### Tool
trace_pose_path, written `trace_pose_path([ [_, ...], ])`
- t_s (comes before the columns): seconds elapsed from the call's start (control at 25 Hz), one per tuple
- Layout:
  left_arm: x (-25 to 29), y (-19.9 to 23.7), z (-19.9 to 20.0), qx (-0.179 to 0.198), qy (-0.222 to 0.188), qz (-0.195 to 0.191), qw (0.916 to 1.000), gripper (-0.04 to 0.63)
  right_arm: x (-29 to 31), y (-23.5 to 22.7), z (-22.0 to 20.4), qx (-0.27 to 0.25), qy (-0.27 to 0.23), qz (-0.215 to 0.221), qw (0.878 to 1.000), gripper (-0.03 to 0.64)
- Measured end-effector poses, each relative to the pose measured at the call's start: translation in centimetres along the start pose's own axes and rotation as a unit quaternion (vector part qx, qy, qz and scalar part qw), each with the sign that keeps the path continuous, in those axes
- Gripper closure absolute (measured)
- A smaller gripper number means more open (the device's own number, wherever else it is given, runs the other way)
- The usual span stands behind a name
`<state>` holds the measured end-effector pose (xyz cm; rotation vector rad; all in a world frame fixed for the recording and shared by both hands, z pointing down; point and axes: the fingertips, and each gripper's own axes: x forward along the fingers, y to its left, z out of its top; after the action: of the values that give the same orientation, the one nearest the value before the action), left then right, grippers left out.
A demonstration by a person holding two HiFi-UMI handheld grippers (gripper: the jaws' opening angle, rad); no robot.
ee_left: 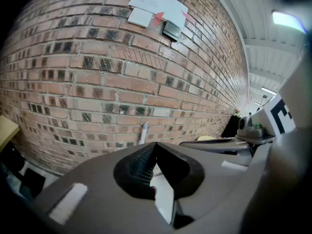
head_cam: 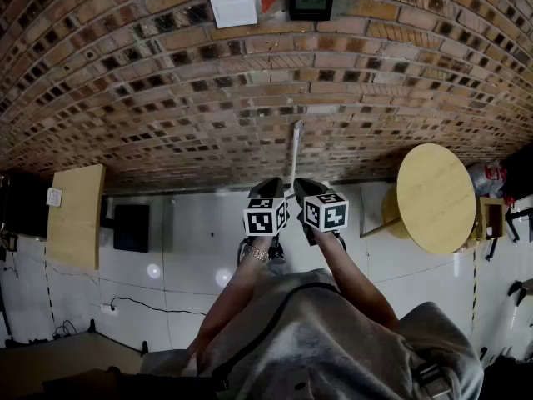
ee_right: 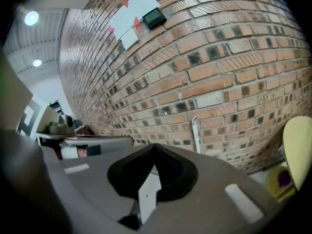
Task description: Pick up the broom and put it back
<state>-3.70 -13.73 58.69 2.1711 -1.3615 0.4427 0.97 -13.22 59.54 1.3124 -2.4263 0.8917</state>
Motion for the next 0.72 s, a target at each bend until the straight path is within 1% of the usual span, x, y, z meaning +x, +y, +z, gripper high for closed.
trace_pose_path([
  [0.16, 2.2, 2.7, 2.8, -0.007, -0.003, -0.007, 0.9999, 0.615, 4.7, -1.4, 2.0, -0.006, 0.007, -0.015, 1.0, 0.641],
  [0.32, 3.8, 3.7, 3.7, -0.012, 0.005, -0.018, 0.9998, 0.615, 9.5, -5.8, 2.7, -0.029, 0.034, -0.049, 0.998, 0.634],
  [0.36, 4.1, 4.1, 3.9, -0.013, 0.005, -0.017, 0.9998, 0.615, 10.9, -7.3, 2.7, -0.031, 0.045, -0.057, 0.997, 0.619],
  [0.44, 4.5, 5.0, 4.6, -0.016, 0.004, -0.011, 0.9998, 0.615, 13.9, -10.0, 2.9, -0.039, 0.071, -0.071, 0.994, 0.565],
  [0.56, 4.5, 6.5, 5.0, -0.025, 0.003, 0.006, 0.9997, 0.615, 18.0, -13.6, 2.4, -0.06, 0.114, -0.089, 0.988, 0.514],
  [0.72, 4.8, 8.6, 5.0, -0.04, 0.009, 0.034, 0.9986, 0.615, 22.9, -17.2, 1.0, -0.079, 0.174, -0.1, 0.976, 0.488],
])
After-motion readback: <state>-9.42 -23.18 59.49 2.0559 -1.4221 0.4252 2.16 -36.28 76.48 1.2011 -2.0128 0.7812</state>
